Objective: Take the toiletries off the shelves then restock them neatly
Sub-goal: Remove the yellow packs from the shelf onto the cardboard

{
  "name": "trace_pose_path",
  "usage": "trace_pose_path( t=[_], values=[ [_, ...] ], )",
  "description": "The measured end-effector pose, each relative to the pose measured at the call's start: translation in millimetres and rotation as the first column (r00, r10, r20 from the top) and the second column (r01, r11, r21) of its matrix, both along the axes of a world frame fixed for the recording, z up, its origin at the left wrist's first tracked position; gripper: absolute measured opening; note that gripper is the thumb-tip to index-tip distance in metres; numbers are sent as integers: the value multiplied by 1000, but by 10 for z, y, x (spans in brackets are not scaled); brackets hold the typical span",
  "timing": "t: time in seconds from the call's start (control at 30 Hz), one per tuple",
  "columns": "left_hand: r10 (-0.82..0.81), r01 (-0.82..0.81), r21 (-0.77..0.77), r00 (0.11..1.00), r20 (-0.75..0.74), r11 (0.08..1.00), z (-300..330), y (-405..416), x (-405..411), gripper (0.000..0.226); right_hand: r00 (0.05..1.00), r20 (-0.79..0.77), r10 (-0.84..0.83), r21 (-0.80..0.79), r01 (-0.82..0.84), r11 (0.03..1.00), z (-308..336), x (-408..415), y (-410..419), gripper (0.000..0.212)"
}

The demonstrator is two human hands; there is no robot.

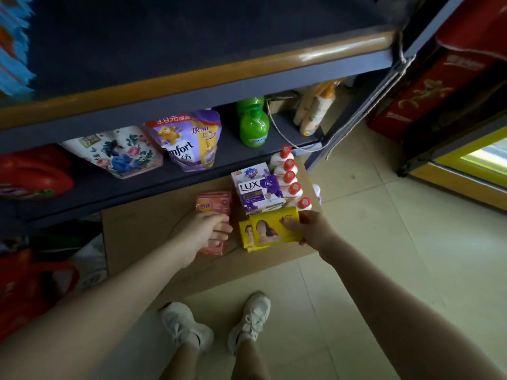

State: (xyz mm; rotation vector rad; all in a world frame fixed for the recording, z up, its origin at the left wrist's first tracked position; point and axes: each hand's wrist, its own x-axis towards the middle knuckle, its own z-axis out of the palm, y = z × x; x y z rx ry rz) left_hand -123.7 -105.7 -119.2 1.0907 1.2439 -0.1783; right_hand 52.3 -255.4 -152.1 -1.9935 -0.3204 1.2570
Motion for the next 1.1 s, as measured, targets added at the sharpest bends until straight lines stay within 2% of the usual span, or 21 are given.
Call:
trace_pose_path(
  t=[0.13,0.27,0.37,0.43,0.47,0.53,0.57,0.67,0.7,0.73,0.77,0.83,0.9,1.0,1.1],
  values=[
    [-53,52,127,999,3,991,-71,-4,-99,19,999,9,-53,-112,54,992,-481,-88,23,18],
    [-145,133,300,989,19,945,-54,24,-171,24,999,10,-42,-71,43,997,-708,-181,112,24],
    [-167,125,429,984,62,895,3,87,-171,26,970,240,44,-131,-13,991,-771,-267,125,37],
    [-162,99,493,983,88,865,65,154,-144,28,940,340,37,-143,13,990,-663,-322,162,45],
    [-153,79,516,983,102,853,112,192,-128,30,936,351,10,-106,29,994,-564,-334,192,44],
    [-136,43,552,982,128,833,236,285,-131,29,940,341,-27,26,20,999,-273,-338,257,27],
    [-138,35,579,981,133,815,320,336,-150,28,945,328,-17,93,-15,996,-114,-338,294,21],
    [-184,70,696,979,91,715,623,549,-262,27,941,326,94,259,-185,948,465,-360,531,22],
    [-204,90,742,977,65,664,746,646,-321,25,935,332,127,324,-240,915,679,-394,656,22],
    [-229,116,814,973,21,569,865,767,-396,22,930,335,148,396,-282,874,885,-441,799,22],
    [-254,157,895,966,-51,418,982,901,-476,19,932,332,148,465,-299,833,1084,-496,949,22],
    [-256,266,961,937,-238,80,1173,1195,-649,31,939,320,130,561,-298,772,1385,-592,1252,23],
    [-200,373,919,898,-391,-125,1331,1482,-809,43,930,345,126,600,-321,733,1573,-681,1569,17],
    [-104,511,828,833,-543,-229,1469,1864,-942,53,860,506,67,604,-409,684,1654,-783,2044,13],
    [-44,551,780,808,-587,-296,1481,2232,-1046,67,690,717,-99,547,-469,693,1645,-902,2505,14]
  ],
)
